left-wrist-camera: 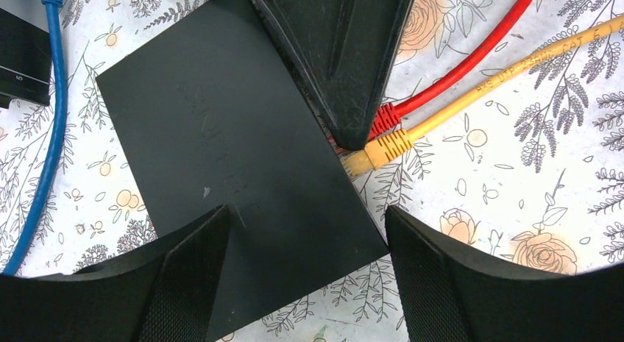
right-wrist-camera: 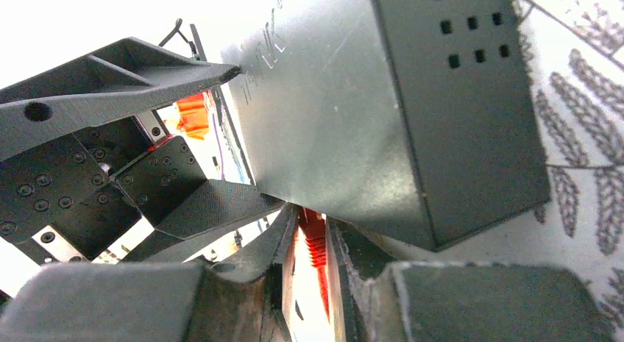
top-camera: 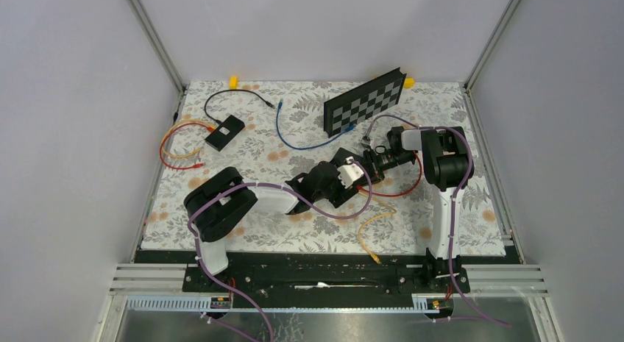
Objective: Pull the plug from the switch port
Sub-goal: Pull the connector from the switch port.
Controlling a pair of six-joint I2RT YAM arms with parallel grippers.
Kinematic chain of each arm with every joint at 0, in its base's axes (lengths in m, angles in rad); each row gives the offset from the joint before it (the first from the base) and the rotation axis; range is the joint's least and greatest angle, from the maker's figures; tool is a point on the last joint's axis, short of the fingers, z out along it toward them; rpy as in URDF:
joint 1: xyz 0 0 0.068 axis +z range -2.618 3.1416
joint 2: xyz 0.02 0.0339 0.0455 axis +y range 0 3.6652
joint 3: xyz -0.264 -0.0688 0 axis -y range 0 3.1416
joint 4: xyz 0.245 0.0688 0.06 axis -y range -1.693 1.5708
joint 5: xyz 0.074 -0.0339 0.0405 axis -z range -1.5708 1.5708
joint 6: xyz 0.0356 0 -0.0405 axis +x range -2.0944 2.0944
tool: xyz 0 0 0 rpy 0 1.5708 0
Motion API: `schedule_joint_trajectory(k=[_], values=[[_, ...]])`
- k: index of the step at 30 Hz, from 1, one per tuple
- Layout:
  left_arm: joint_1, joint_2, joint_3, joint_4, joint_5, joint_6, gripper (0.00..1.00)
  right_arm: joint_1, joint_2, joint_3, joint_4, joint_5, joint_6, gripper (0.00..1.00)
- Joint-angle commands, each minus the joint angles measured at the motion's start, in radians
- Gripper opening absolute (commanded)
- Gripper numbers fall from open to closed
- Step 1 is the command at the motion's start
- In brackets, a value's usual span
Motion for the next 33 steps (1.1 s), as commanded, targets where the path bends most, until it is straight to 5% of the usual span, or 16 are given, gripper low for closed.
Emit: schedule_joint_trajectory(k=[1,26,33], values=[[0.020,0.032,-0.010,-0.101,-0.029,-0.028,0.78,-0.027,0.008,0.006,-0.031,0.115,-0.027,0.01],[0.039,0.016,-0.014,-0.092,-0.045,-0.030,0.78,-0.031,0.025,0.027,-0.086,0.084,-0.081,0.00],[0.051,-0.048,-0.015,-0.100,0.015,-0.025,0.93,-0.041,-0.135,0.007,-0.029,0.120,-0.077,0.00]])
